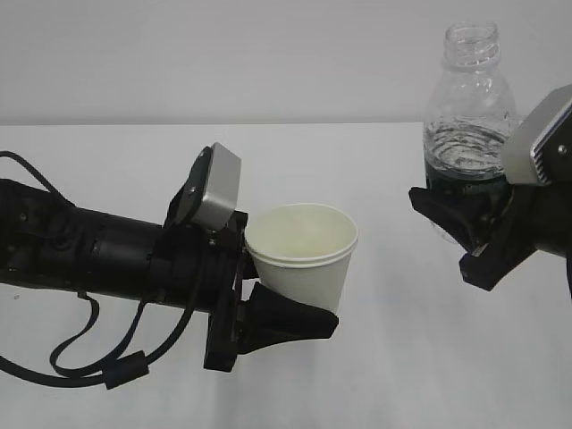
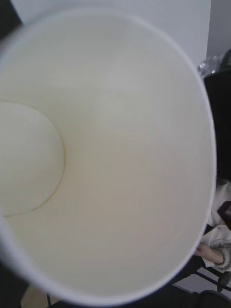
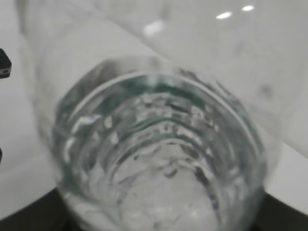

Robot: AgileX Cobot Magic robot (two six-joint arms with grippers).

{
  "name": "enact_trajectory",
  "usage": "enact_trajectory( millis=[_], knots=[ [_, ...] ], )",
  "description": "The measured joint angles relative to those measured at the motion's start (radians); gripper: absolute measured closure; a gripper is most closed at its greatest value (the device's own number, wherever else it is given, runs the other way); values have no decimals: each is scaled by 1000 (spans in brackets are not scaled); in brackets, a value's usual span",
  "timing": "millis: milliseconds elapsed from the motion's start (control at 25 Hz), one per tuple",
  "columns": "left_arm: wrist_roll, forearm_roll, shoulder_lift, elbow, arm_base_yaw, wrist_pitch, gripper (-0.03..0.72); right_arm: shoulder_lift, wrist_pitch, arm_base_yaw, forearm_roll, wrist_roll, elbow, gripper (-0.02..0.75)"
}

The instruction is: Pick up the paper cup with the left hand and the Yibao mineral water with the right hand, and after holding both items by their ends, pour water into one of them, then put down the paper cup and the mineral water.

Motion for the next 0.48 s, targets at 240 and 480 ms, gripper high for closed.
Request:
enact_trajectory(
  millis=[240, 480],
  knots=[
    [0, 0, 0, 0, 0, -17, 232, 0, 10, 0, -32, -2, 0, 303],
    [0, -2, 0, 0, 0, -19, 232, 0, 33, 0, -66, -17, -2, 303]
  ],
)
